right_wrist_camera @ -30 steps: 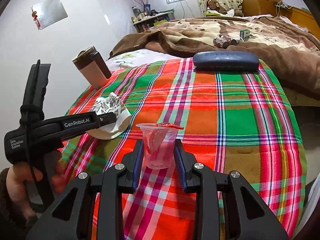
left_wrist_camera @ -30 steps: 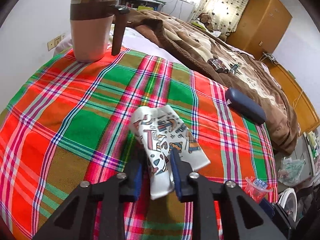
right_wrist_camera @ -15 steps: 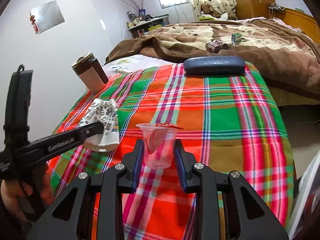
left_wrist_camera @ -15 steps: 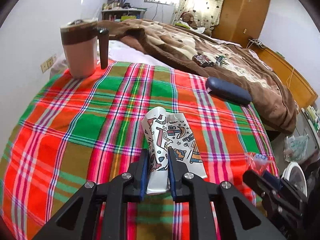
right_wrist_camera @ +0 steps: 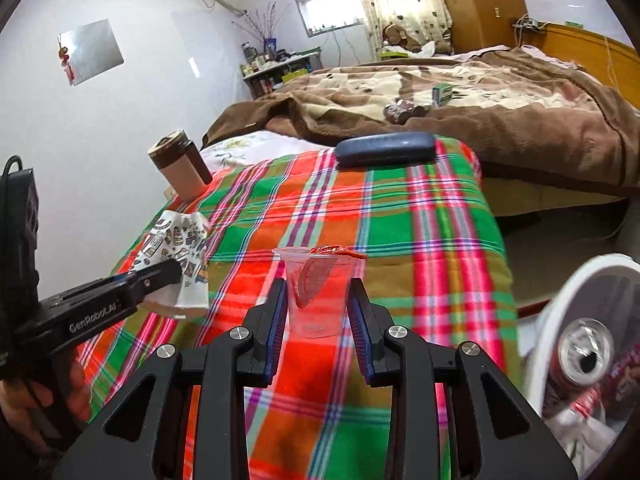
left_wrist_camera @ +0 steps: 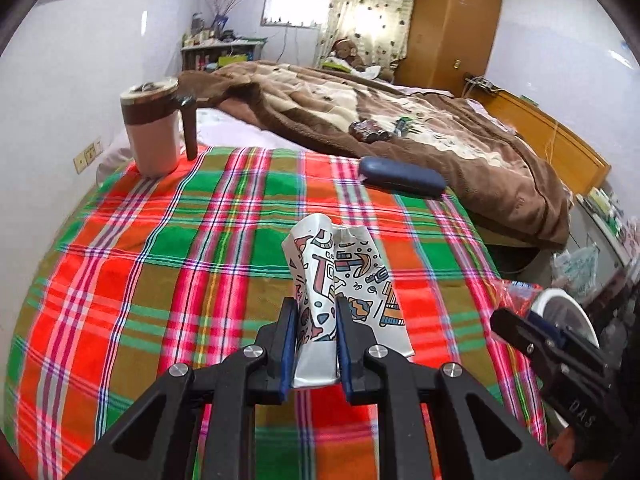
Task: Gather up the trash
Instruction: 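Carry the paper cup and plastic cup over the trash bin with both tools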
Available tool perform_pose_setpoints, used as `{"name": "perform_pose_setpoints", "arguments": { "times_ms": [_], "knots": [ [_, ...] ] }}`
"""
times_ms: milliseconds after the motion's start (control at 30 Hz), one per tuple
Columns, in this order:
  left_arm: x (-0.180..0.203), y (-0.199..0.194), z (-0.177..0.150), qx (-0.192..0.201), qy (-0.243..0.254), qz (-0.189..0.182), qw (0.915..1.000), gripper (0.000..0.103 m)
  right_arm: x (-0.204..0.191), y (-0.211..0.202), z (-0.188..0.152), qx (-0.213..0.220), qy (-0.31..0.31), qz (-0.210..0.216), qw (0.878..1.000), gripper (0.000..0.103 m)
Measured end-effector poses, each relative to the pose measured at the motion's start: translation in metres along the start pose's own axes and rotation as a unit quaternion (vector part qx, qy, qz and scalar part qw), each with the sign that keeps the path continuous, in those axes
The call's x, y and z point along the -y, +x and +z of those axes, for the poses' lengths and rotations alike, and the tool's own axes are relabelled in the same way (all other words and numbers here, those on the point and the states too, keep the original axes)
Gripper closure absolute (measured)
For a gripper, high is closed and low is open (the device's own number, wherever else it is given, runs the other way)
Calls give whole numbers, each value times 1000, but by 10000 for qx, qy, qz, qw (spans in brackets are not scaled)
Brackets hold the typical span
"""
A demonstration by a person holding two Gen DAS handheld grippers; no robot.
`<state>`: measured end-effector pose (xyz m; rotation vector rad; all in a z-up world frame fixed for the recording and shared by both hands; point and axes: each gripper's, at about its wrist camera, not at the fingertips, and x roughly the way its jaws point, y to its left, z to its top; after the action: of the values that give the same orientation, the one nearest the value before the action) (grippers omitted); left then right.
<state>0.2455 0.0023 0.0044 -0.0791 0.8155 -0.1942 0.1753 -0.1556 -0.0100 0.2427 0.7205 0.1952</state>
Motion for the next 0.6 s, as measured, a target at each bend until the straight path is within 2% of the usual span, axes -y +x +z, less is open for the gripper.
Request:
{"name": "perform_pose_setpoints", "arguments": {
  "times_ms": [400, 600],
  "knots": [
    [76, -44, -20, 229, 682, -531, 9960, 85, 34, -62, -13, 350, 109, -409, 9985, 72],
    [122, -55, -29, 291, 967, -830, 9914, 85, 60, -93, -19, 532, 160, -805, 9952, 71]
  ]
}}
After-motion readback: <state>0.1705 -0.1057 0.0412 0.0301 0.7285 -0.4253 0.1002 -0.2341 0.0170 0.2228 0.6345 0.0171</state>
